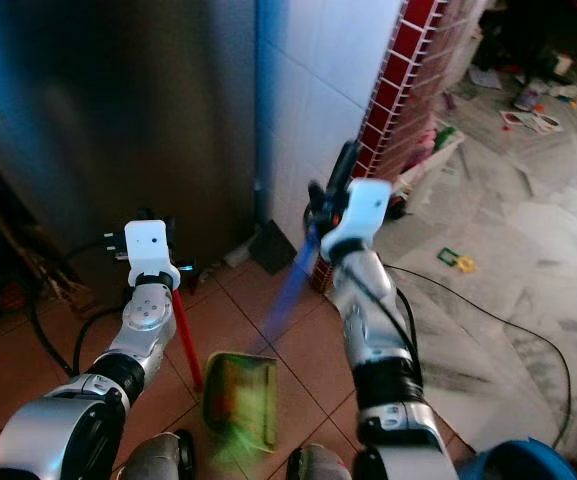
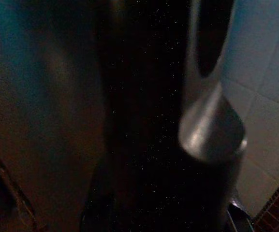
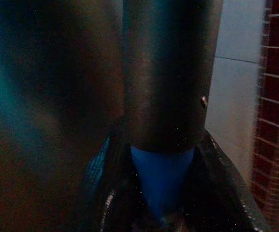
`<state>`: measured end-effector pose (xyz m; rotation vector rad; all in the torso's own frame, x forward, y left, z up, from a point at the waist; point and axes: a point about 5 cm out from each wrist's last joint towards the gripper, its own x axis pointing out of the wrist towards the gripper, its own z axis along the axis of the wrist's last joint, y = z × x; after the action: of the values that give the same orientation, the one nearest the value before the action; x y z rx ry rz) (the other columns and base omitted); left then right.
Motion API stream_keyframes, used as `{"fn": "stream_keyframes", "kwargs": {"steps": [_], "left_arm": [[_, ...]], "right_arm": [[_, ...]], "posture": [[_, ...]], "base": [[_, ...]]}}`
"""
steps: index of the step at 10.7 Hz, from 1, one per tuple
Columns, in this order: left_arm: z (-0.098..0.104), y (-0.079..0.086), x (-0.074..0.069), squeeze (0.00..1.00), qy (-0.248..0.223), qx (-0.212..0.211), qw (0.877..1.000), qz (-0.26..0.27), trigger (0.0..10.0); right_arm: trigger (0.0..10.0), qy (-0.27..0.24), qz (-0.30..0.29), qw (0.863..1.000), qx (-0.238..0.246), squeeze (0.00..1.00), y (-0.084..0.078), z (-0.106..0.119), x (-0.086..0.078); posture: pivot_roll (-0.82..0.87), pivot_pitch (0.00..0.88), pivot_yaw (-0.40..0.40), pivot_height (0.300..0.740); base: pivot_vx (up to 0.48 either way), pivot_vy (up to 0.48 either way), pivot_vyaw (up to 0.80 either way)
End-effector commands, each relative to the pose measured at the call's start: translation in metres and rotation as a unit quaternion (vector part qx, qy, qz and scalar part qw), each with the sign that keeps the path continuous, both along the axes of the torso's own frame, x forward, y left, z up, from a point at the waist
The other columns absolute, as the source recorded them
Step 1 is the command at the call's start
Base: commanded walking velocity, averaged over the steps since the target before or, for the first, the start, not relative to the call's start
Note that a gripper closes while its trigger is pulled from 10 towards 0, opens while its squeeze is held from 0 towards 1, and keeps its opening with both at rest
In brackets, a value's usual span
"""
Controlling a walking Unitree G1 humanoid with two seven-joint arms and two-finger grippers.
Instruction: Sweep floor
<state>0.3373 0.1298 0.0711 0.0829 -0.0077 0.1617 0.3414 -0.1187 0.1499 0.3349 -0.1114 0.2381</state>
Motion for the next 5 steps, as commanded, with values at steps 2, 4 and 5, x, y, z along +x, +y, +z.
{"fn": "stream_keyframes", "kwargs": {"steps": [2,4,5], "left_arm": [[0.009,0.002,0.007,0.0,-0.009,0.004,1.0,-0.007,10.0],[0.015,0.009,0.013,0.0,-0.007,0.013,1.0,0.0,10.0],[0.021,0.014,0.018,0.0,-0.004,0.016,1.0,0.014,10.0]], "right_arm": [[10.0,-0.048,0.013,0.998,0.036,0.0,-0.003,0.034,0.006],[10.0,-0.092,0.026,0.995,-0.03,0.0,-0.012,0.056,0.007],[10.0,-0.092,0.025,0.993,-0.064,0.0,-0.014,0.061,0.01]], "posture": [[-0.13,0.035,-0.034,0.74],[-0.12,0.04,-0.016,0.74],[-0.11,0.046,-0.013,0.74]], "base": [[0.0,0.0,0.0],[0.0,0.0,0.0],[0.0,0.0,0.0]]}}
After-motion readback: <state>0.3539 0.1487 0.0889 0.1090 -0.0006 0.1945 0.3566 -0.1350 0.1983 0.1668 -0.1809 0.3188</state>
